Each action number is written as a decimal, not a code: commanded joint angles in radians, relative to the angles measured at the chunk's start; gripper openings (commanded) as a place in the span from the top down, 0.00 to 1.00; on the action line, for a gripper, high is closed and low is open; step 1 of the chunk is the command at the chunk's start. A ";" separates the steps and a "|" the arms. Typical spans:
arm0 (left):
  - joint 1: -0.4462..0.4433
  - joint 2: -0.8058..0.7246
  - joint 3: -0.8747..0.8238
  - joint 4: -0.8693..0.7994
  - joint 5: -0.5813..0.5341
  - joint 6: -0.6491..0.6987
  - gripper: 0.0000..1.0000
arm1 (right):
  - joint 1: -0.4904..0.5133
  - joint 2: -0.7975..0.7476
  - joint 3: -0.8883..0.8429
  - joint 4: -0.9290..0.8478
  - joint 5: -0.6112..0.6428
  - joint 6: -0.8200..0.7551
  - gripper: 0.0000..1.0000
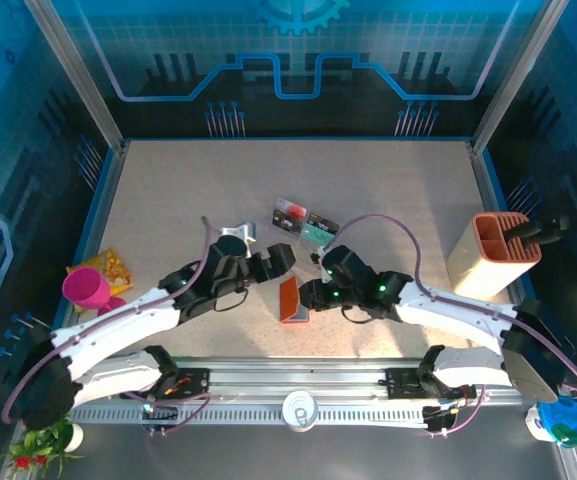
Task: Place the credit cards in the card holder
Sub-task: Close the card holder at the bottom-center of the table.
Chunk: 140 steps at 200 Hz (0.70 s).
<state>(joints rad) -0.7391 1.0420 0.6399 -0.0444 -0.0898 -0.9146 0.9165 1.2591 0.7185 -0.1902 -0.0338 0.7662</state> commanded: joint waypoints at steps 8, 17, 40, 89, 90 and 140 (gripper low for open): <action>0.043 -0.060 -0.062 -0.149 -0.033 0.010 0.01 | 0.049 0.092 0.085 0.030 0.025 -0.007 0.73; 0.049 -0.061 -0.072 -0.168 -0.036 0.013 0.01 | 0.058 0.123 0.104 0.029 0.025 -0.012 0.74; 0.054 -0.044 -0.092 -0.203 -0.045 0.028 0.01 | 0.064 0.171 0.115 0.023 0.032 -0.028 0.82; 0.055 0.030 -0.086 -0.238 -0.048 0.099 0.01 | 0.031 0.155 -0.009 0.057 0.073 -0.017 0.93; 0.056 0.031 -0.085 -0.238 -0.047 0.100 0.01 | 0.030 0.156 -0.012 0.058 0.073 -0.016 0.93; 0.051 0.165 -0.029 -0.230 0.006 0.160 0.01 | -0.005 0.211 -0.125 0.202 0.019 0.014 0.94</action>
<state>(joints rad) -0.6899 1.1625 0.5610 -0.2588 -0.1154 -0.8089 0.9318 1.4414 0.6334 -0.0769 0.0135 0.7563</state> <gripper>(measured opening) 0.992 0.065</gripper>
